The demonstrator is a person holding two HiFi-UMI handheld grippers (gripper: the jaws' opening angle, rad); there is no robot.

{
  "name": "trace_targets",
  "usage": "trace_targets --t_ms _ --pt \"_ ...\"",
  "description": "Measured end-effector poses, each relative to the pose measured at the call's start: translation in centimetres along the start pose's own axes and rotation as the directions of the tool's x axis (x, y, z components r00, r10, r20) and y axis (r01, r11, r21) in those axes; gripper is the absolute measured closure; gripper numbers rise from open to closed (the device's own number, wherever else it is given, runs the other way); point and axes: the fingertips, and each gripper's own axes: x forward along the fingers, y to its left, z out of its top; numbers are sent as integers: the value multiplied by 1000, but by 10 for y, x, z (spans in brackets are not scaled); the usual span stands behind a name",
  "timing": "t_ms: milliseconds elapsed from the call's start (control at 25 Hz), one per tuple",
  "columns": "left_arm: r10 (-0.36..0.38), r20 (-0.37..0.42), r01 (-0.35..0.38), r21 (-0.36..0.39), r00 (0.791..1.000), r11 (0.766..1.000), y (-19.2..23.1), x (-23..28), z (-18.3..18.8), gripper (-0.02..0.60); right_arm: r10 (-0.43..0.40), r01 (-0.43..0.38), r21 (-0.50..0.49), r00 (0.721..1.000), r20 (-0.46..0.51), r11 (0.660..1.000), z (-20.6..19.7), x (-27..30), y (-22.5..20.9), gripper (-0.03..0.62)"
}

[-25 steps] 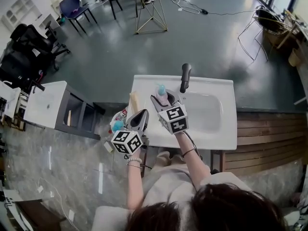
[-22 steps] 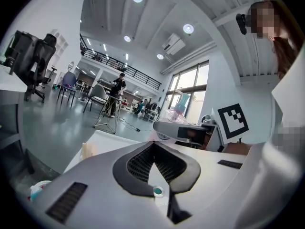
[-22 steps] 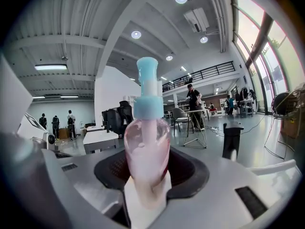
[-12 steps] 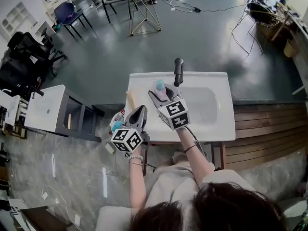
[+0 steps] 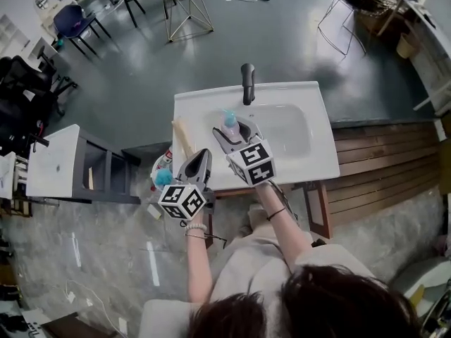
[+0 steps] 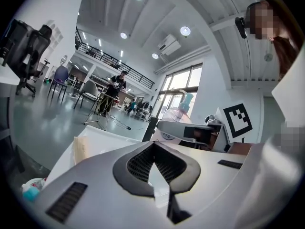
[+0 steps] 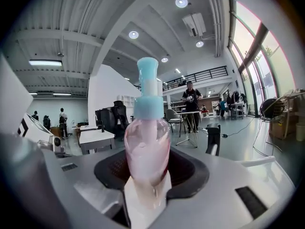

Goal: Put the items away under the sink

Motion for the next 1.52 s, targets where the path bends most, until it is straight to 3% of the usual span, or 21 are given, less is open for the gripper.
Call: trace_targets --t_ms 960,1320,1520 --pt "-179 -46 181 34 983 983 -83 -59 -32 578 -186 185 40 982 39 982 -28 -127 28 390" --pt "-186 -72 191 79 980 978 -111 -61 -39 578 -195 191 64 979 60 980 -34 -163 28 390" --pt "-190 -75 193 40 979 980 -138 -65 -55 580 -190 187 70 981 39 980 -45 -187 31 390"
